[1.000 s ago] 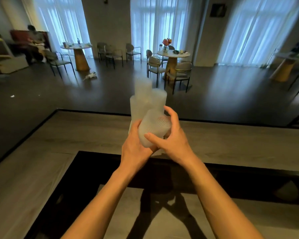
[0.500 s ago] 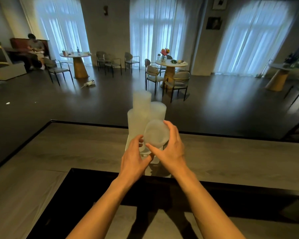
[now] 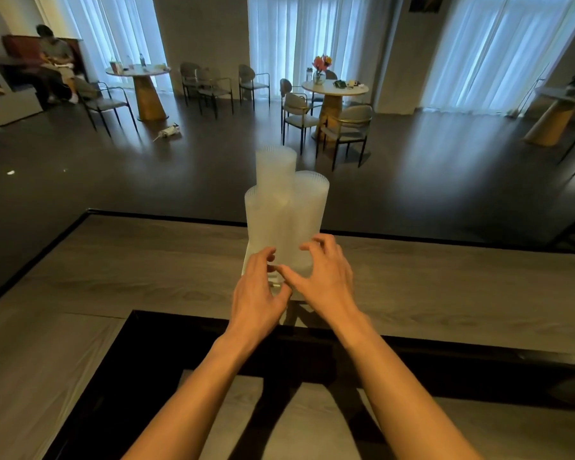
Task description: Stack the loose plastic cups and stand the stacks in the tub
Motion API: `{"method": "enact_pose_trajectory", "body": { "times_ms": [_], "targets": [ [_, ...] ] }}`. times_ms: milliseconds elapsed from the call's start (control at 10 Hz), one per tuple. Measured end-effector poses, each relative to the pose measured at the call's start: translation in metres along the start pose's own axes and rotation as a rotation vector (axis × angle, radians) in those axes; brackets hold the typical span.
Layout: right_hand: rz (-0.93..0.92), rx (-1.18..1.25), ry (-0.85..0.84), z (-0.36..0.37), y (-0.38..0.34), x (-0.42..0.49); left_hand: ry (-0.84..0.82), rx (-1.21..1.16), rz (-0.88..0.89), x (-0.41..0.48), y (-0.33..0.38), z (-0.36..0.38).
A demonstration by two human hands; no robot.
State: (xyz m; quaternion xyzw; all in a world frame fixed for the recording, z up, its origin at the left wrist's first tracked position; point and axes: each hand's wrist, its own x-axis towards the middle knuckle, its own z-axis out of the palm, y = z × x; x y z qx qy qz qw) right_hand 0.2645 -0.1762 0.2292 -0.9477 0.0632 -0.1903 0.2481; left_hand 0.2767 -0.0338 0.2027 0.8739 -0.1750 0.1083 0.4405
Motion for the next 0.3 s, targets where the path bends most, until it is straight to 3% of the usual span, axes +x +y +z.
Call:
{"method": "enact_pose_trajectory", "body": {
  "times_ms": [300],
  "targets": [
    [-0.016, -0.008, -0.009, -0.0054, 0.0020, -0.0051, -0.040, -0.063, 0.003, -0.0034, -0.0001, -0.0087]
  ]
}}
